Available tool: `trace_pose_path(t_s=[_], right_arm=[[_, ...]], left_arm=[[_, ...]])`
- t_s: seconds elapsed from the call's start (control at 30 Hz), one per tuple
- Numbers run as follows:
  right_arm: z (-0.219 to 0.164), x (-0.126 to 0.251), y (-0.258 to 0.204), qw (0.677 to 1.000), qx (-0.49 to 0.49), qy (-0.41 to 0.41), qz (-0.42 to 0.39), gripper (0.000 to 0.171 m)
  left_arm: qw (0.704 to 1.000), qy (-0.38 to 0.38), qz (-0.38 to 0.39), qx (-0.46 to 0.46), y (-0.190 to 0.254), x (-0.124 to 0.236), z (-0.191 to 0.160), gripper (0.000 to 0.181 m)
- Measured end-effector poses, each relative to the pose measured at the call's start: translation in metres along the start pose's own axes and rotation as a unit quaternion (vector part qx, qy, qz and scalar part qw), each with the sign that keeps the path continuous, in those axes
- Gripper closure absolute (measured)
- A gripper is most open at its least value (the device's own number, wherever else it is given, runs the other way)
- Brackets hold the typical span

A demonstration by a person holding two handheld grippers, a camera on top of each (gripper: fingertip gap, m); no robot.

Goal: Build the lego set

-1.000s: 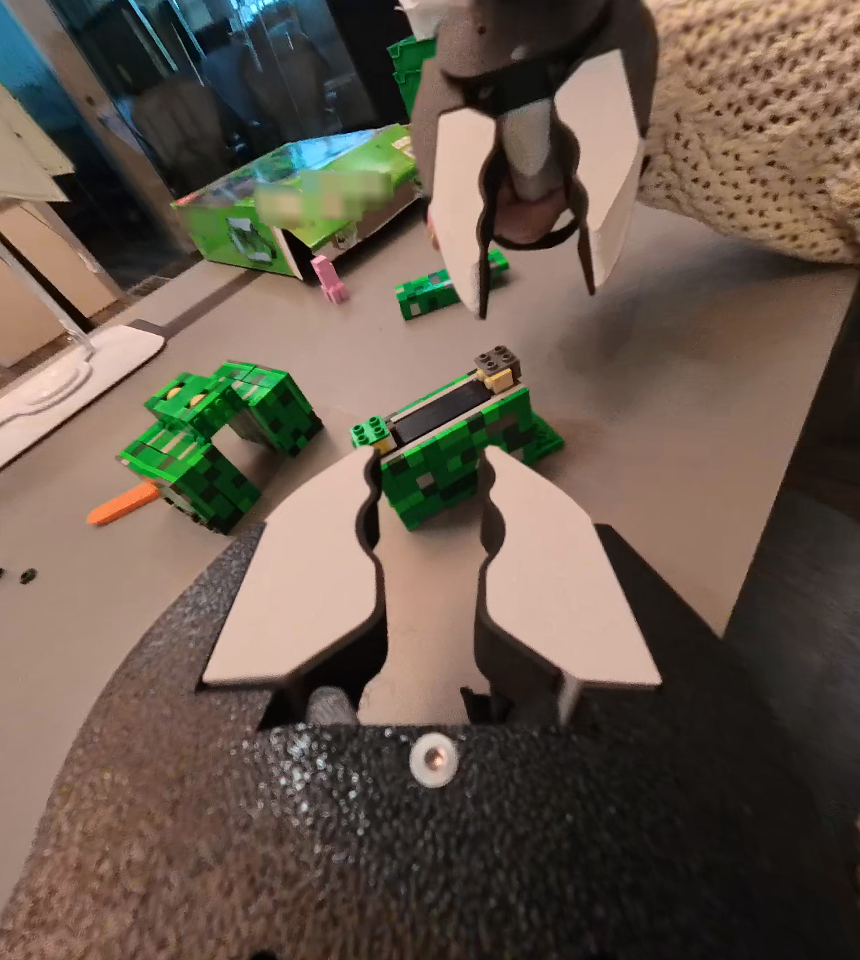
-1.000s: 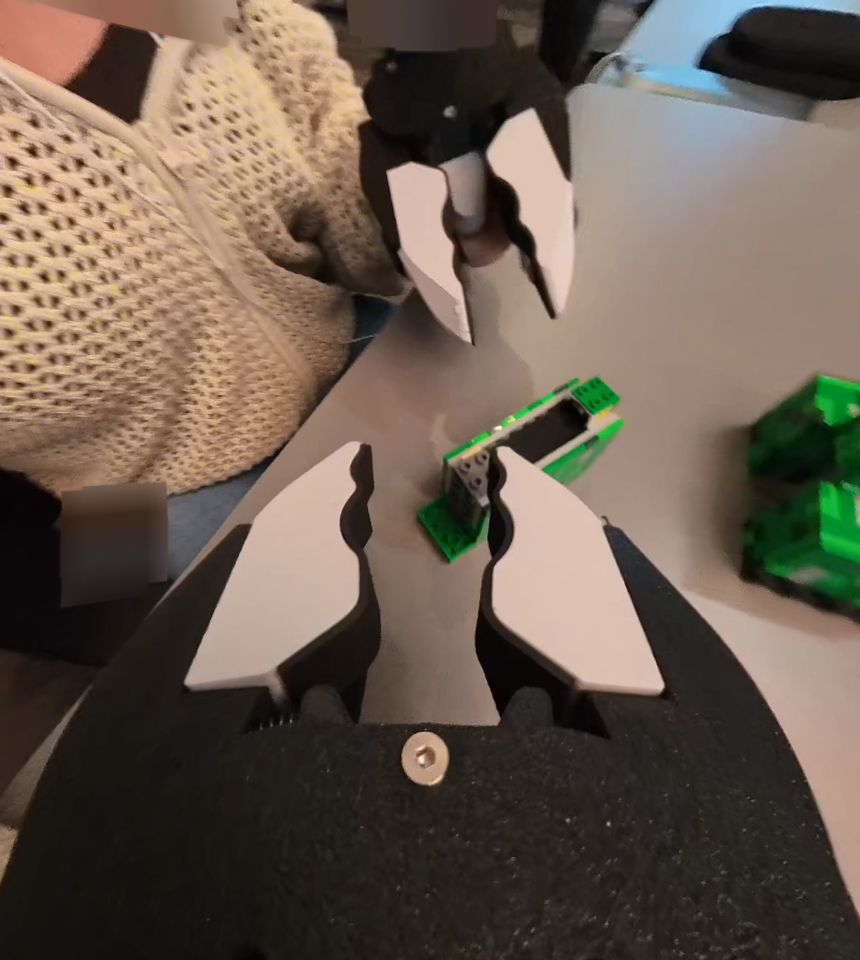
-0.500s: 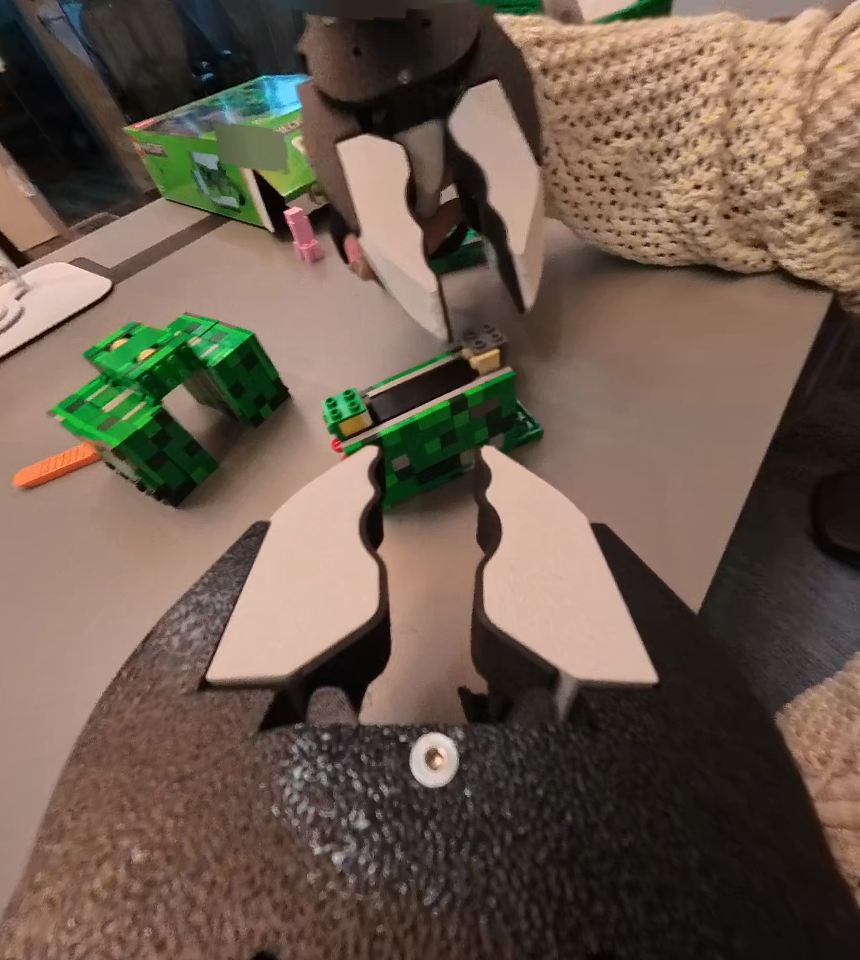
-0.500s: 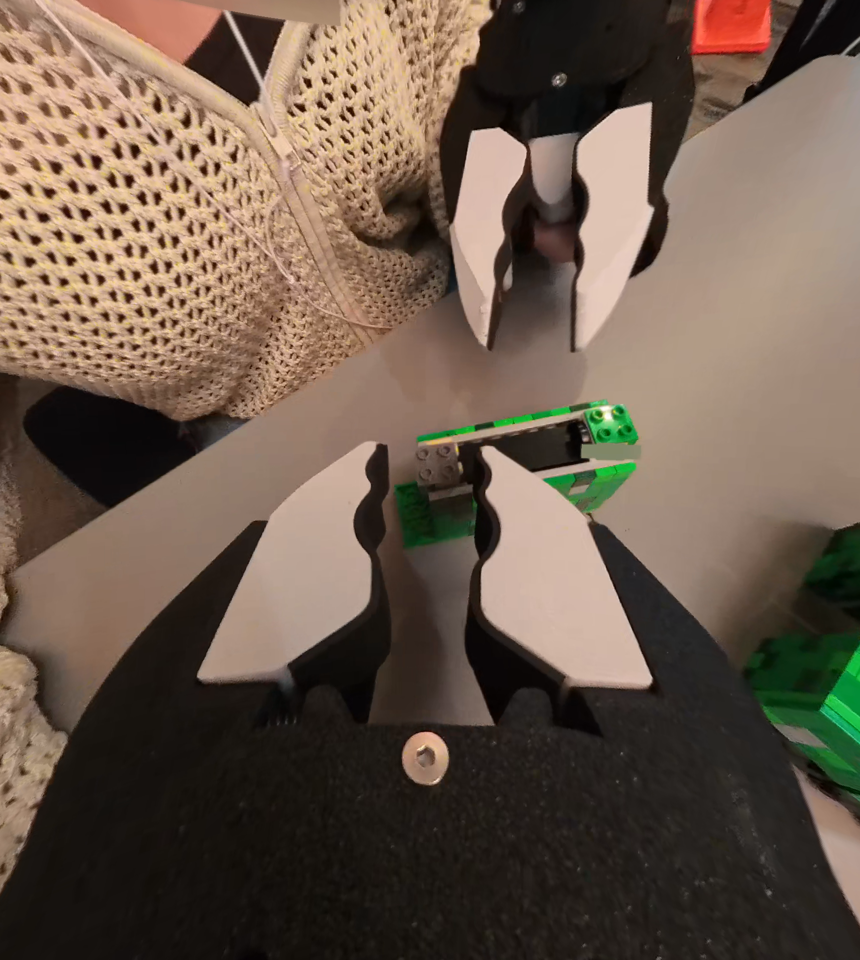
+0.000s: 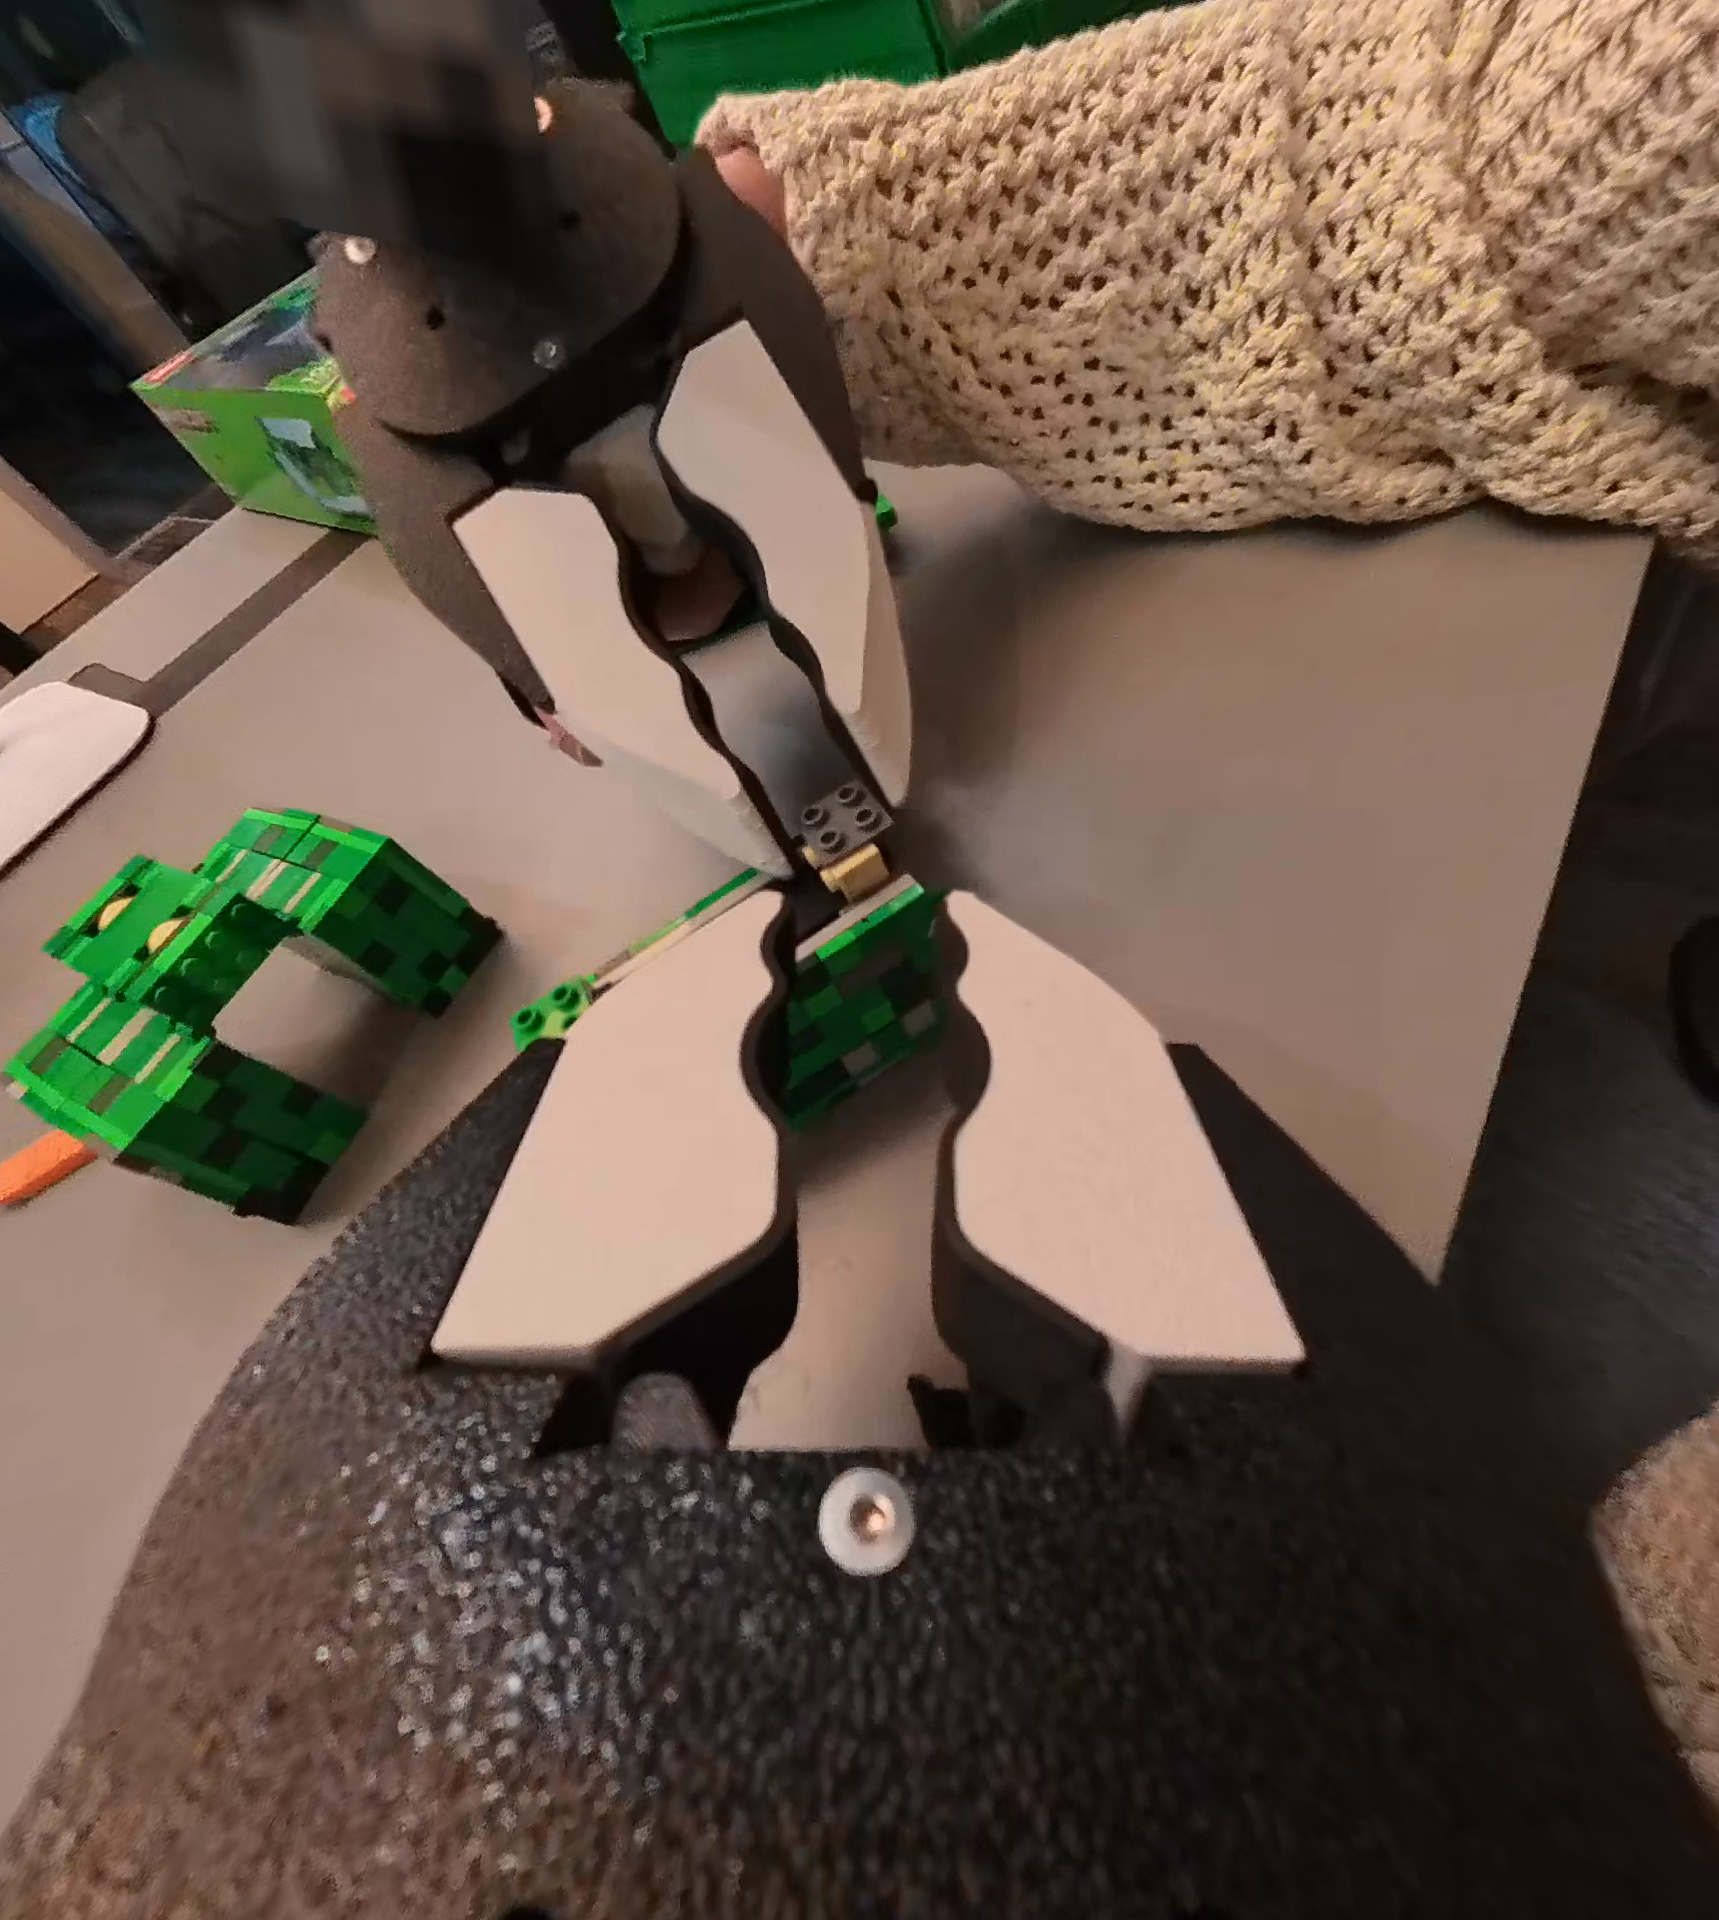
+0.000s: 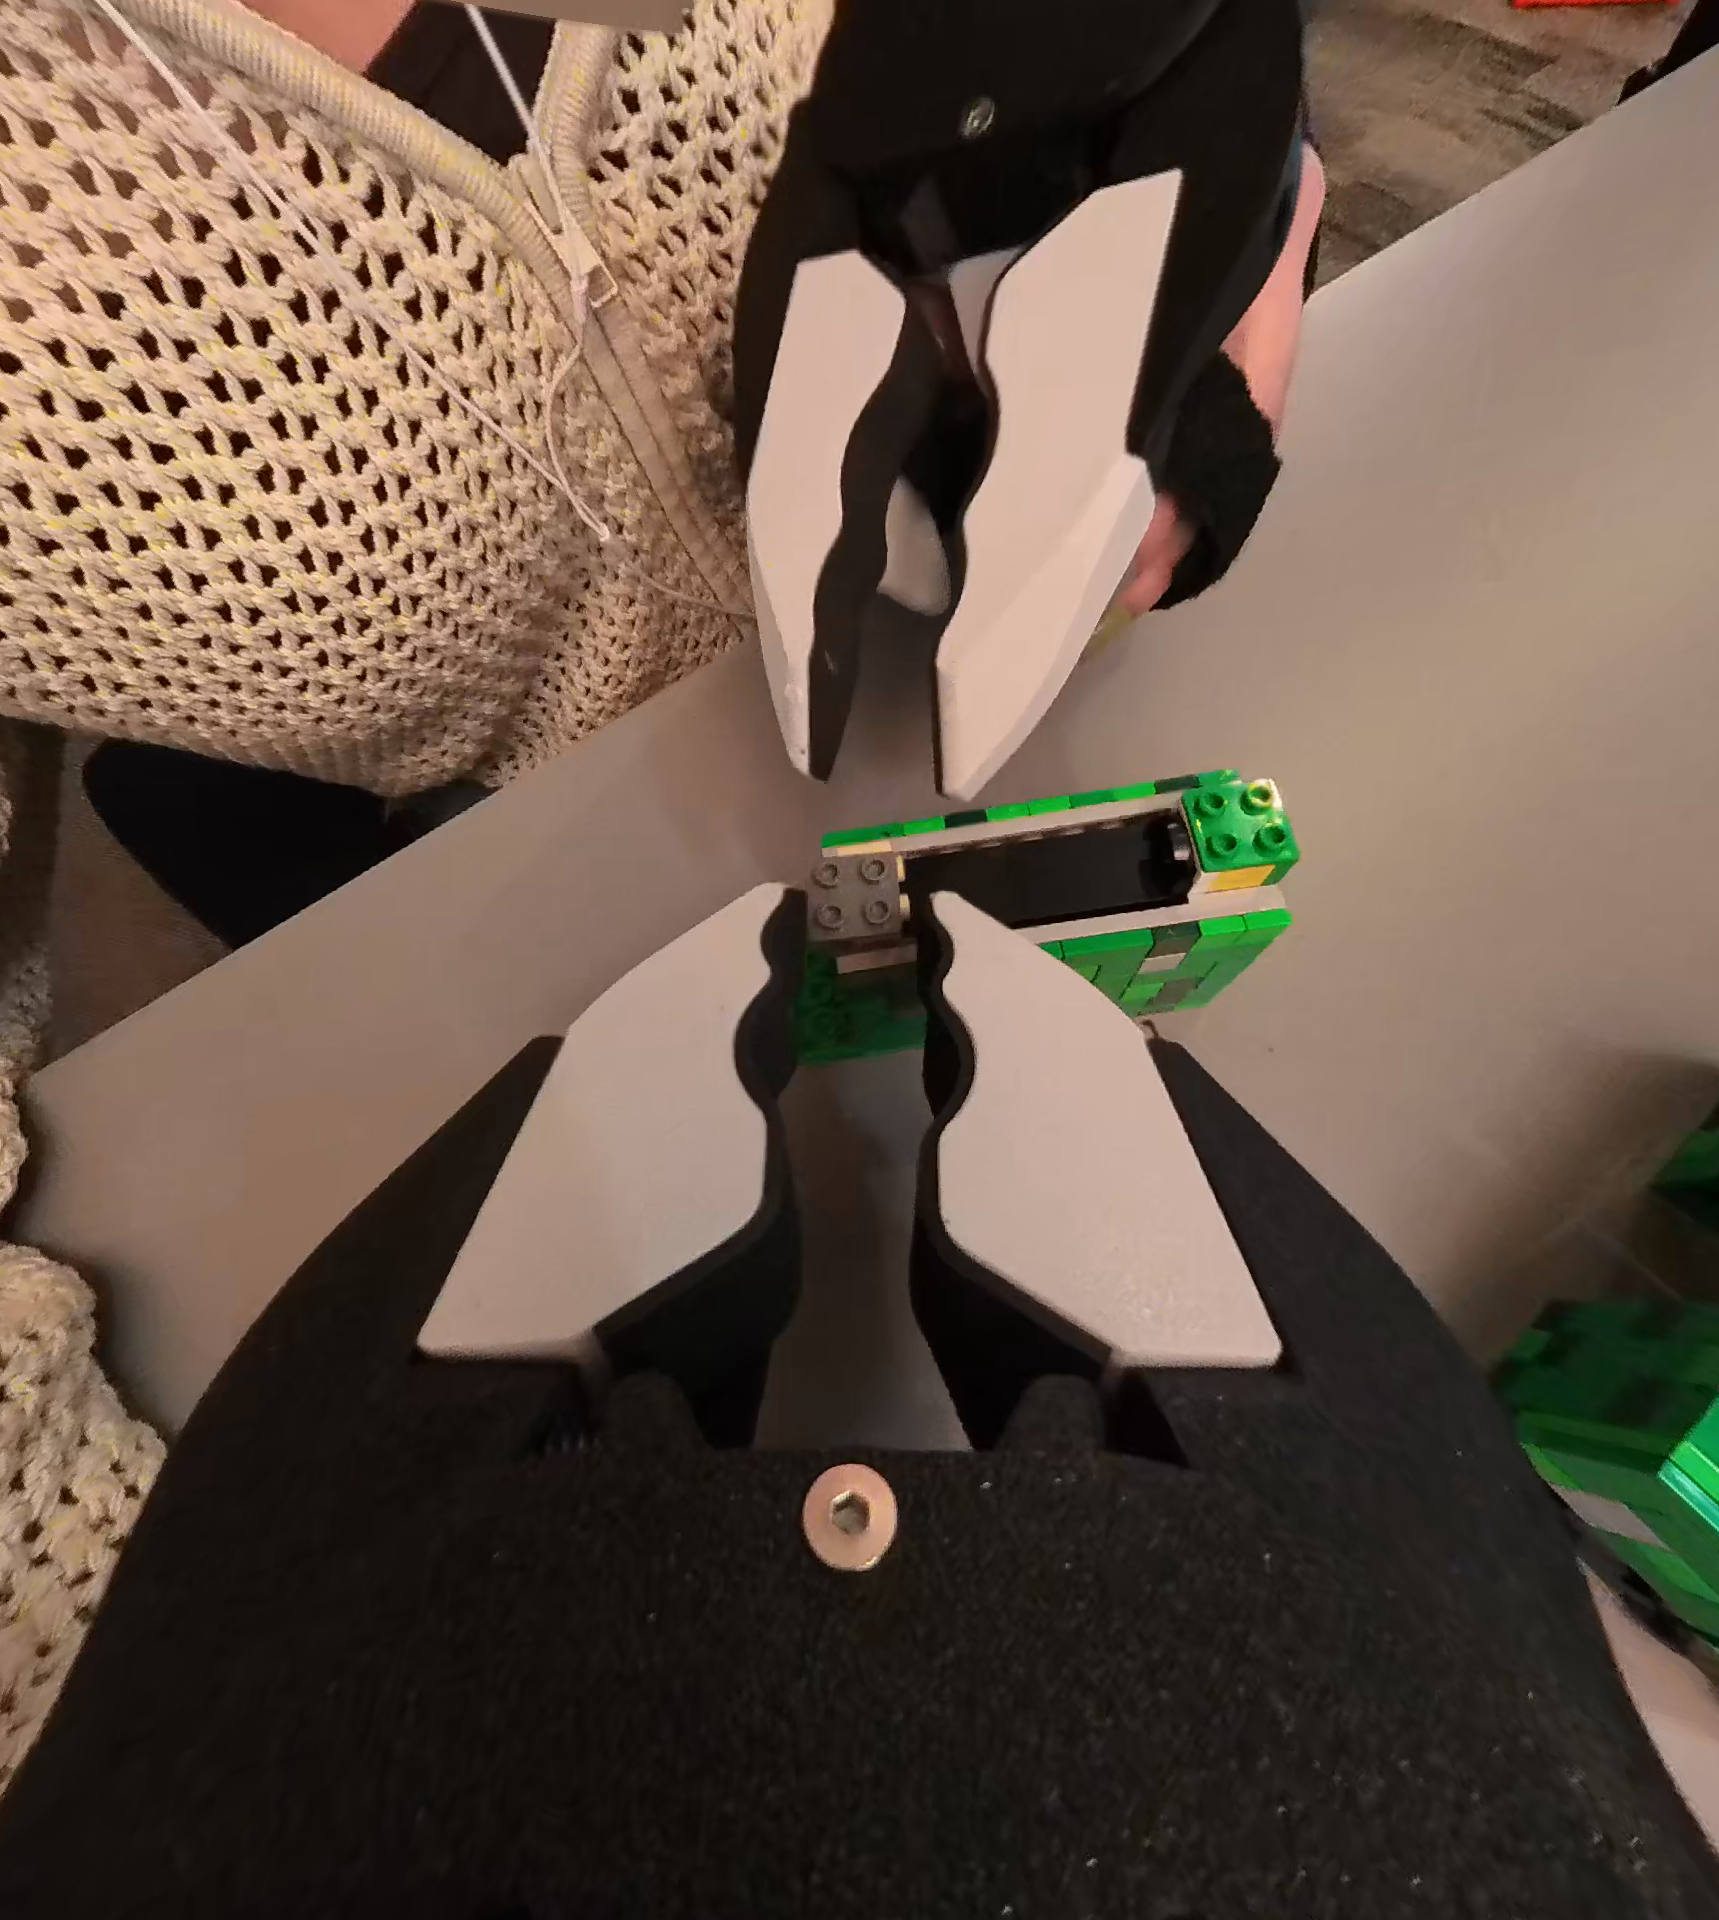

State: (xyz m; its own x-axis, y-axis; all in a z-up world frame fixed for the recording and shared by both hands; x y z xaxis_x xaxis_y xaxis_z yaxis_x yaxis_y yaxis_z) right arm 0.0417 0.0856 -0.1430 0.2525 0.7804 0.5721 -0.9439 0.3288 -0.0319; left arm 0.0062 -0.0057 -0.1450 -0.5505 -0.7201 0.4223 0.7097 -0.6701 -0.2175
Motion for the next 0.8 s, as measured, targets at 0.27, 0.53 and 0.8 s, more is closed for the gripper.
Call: trace_pose_path(t_s=[0.27,0.53,0.8], right_arm=[[0.0004,-0.0009,0.0004,1.000,-0.001,-0.001,-0.001,0.154],[0.0029,-0.0044,0.0008,1.000,-0.003,-0.003,-0.006,0.154],[0.0030,-0.0052,0.0024,1.000,-0.017,-0.006,-0.006,0.154]], left_arm=[[1.000,-0.016,-0.003,0.008,-0.0009,-0.0067,-0.0043,0.159],[1.000,-0.017,-0.010,0.010,0.0000,-0.0097,-0.0046,0.160],[1.000,-0.014,-0.008,0.016,-0.0007,-0.0103,-0.0045,0.162]])
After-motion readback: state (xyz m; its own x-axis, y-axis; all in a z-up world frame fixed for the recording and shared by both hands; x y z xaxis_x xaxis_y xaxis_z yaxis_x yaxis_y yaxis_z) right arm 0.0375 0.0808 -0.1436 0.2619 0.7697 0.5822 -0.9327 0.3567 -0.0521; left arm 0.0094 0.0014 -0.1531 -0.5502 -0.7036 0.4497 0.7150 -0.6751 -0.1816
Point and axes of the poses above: each gripper's, where its closed fingertips meet, x back along the fingers, z out of its top, y = z × x across the jaws, the point moved 5 cm from there along x, back along the fingers, and after that the axes turned 8 degrees about -z, right-handed, at the moved point
